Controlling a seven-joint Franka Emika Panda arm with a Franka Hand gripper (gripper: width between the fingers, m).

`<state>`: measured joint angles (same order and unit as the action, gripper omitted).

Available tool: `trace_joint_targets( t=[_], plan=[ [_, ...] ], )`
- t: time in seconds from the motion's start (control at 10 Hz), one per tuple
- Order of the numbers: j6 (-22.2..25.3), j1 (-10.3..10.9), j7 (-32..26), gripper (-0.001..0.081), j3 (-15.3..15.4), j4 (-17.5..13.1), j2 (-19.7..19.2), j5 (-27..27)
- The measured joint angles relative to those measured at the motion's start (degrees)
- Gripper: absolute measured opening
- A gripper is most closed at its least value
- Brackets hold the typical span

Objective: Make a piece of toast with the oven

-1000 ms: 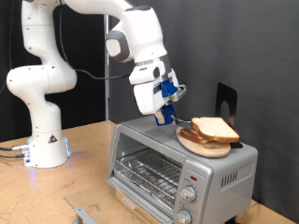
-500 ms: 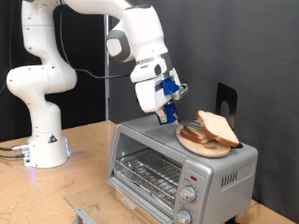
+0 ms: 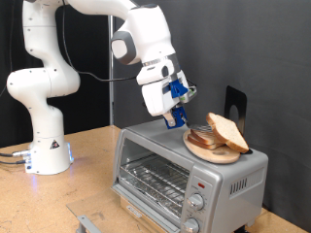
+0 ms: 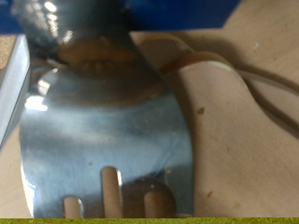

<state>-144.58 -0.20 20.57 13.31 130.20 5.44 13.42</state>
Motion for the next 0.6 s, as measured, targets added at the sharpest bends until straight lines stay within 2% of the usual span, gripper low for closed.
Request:
trace_joint_targets(
  t=[0.2,0.6],
  plan=[
    [-1.4,0.3,-2.6,0.0488,0.0,0.8,0.3,1.4],
    [-3.1,1.5,-8.7,0.0488,0.1,4.6,3.6,5.9]
  ],
)
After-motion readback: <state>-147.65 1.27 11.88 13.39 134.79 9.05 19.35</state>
